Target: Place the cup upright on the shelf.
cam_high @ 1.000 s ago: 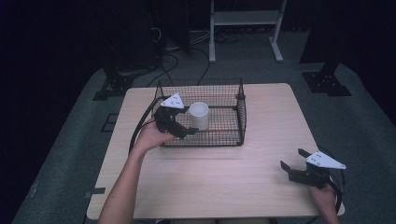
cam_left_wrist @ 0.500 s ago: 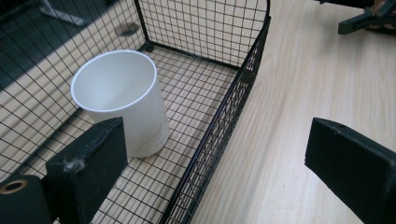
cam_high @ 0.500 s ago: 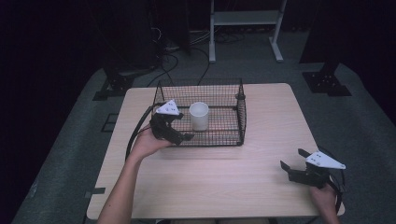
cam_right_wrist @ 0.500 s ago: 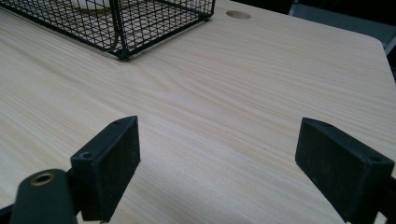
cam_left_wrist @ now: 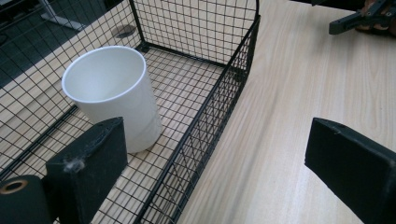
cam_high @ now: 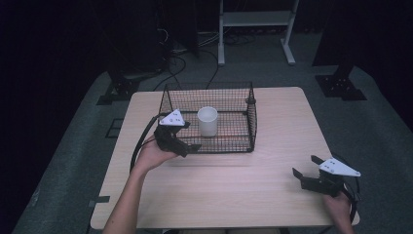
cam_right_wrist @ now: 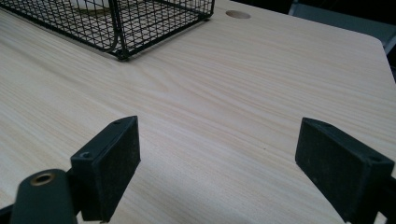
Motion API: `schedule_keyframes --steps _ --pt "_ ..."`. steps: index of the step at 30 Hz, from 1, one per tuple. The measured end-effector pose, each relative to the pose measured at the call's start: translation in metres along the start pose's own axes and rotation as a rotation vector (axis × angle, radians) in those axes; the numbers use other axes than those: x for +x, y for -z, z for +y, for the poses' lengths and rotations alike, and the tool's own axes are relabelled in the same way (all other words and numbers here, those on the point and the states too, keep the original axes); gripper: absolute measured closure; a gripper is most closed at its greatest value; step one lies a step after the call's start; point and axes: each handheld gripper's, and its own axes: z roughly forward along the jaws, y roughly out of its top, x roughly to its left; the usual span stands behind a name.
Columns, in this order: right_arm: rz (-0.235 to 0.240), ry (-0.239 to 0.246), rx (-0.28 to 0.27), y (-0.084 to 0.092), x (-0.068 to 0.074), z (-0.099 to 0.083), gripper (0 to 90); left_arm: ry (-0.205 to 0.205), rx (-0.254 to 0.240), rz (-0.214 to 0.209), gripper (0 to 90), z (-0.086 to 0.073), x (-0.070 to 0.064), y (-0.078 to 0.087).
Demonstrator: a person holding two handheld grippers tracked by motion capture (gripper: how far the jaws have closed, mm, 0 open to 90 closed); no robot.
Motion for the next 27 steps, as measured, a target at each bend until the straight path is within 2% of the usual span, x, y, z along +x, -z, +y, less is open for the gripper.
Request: schedule_keyframes --steps 8,17,25,27 --pt "-0.002 -0.004 0.002 0.000 0.000 0.000 13.3 -0.011 -0.014 -0.001 5.1 -0.004 -0.009 0.004" --pt "-0.003 -0.011 0.002 0.000 -0.001 0.000 13.3 0.000 -0.040 0.000 5.0 -0.016 -0.018 0.010" --pt "-0.002 -0.016 0.001 0.000 -0.001 0.000 13.3 0.004 -0.031 -0.015 5.0 -0.027 -0.028 0.011" --pt "-0.002 -0.015 -0.001 0.000 -0.001 0.000 13.3 0.007 -0.042 -0.017 5.0 -0.030 -0.031 0.012"
